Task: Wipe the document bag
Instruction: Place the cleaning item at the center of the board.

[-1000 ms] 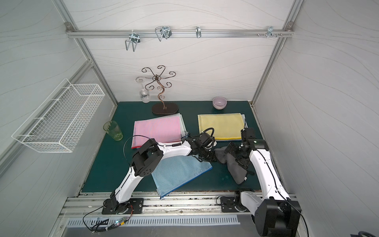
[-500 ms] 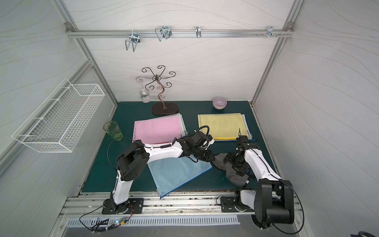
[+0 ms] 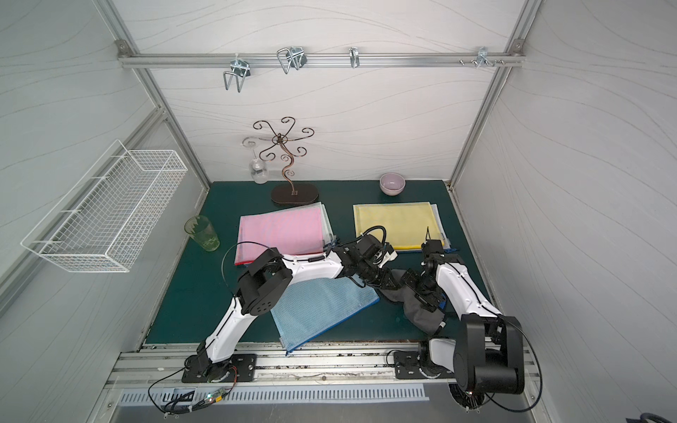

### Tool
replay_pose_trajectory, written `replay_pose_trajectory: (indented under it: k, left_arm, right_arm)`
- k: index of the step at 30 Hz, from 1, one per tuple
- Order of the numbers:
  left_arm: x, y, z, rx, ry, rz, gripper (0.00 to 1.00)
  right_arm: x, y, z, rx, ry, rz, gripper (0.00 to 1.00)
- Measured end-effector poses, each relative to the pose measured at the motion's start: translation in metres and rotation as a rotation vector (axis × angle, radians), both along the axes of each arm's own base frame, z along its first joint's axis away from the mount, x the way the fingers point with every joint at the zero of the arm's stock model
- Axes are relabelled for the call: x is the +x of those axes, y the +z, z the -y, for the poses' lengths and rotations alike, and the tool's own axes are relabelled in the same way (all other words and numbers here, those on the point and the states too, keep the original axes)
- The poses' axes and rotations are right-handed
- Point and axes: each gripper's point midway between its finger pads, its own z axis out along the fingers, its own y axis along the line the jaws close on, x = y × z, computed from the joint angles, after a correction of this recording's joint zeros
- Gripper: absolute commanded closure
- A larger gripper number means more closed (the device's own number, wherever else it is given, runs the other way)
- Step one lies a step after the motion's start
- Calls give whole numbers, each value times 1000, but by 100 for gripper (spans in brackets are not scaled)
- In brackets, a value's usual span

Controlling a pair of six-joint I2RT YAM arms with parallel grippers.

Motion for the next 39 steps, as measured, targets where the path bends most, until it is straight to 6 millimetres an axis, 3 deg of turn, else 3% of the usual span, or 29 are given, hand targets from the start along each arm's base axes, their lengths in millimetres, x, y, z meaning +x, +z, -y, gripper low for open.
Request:
replay_pose_trajectory:
  k: [2,12,21,25,29,33,36,38,39]
  left_arm:
    - [-1,-19,-6,39,6,-45,79]
    - [6,-20,-10,58,31,-81,77]
    - [10,-14,-18,63,53,-48,70]
    - [15,-2,-38,83,99,-16,65]
    - [35,32,-64,69,173,45,60]
    - [56,57,-88,51,244,94,62]
    - [60,51,-111,89,293,100,66]
    - [50,35,-129,147,308,79,73]
    - [43,26,-136,176,312,61,76]
  right_arm:
    - [5,10,0,0,-9,26,6]
    - [26,75,10,-22,-52,204,7]
    - [37,104,7,-10,-37,269,15]
    - [47,102,-14,52,40,279,23]
    - [52,92,-45,106,152,260,36]
    - [56,76,-72,137,253,222,50]
    - [59,60,-98,171,339,181,67]
    - [64,46,-120,194,402,140,80]
    - [66,39,-128,203,422,126,80]
